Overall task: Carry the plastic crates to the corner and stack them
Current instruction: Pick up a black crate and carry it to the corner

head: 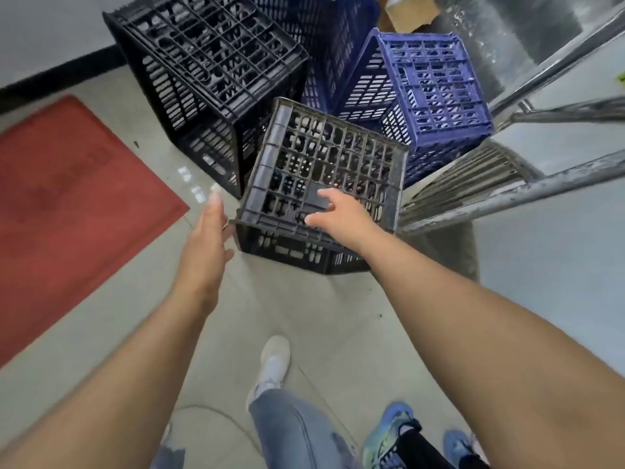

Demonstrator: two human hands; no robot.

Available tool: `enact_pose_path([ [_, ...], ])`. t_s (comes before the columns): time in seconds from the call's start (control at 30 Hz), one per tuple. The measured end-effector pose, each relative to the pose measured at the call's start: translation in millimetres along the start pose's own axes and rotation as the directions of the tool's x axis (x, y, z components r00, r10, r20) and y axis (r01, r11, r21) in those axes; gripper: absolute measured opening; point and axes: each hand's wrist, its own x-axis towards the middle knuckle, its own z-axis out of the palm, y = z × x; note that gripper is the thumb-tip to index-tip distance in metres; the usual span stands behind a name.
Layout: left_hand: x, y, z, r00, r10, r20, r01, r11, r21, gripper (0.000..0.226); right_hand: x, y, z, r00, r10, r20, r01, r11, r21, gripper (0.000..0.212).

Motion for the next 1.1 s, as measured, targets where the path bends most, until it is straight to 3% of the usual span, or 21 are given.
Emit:
enact_pose_path([
  [0.17, 13, -30, -21, 0.998, -0.033, -0.044, 0.033, 0.999, 0.011, 0.064, 33, 7, 29, 0.983, 0.147, 0.107, -0.090, 0.906, -0.413, 0.073],
  [0.37, 25, -59, -35, 0.995, -0.069, -0.078, 0.071, 0.997, 0.014, 0.059, 50, 28, 55, 0.990, 0.140, 0.034, -0.097, 0.820, -0.564, 0.064],
  [0.7, 19, -85, -70, 0.990, -0.096, -0.106, 0.095, 0.995, -0.022, 0.058, 40, 34, 76, 0.999, 0.039, -0.006, -0.038, 0.893, -0.449, 0.062],
  [1.1, 30, -126, -209, 0.951, -0.197, -0.238, 0.161, 0.973, -0.163, 0.060, 1, -32, 190, 0.989, 0.041, -0.143, -0.089, 0.933, -0.349, 0.063],
])
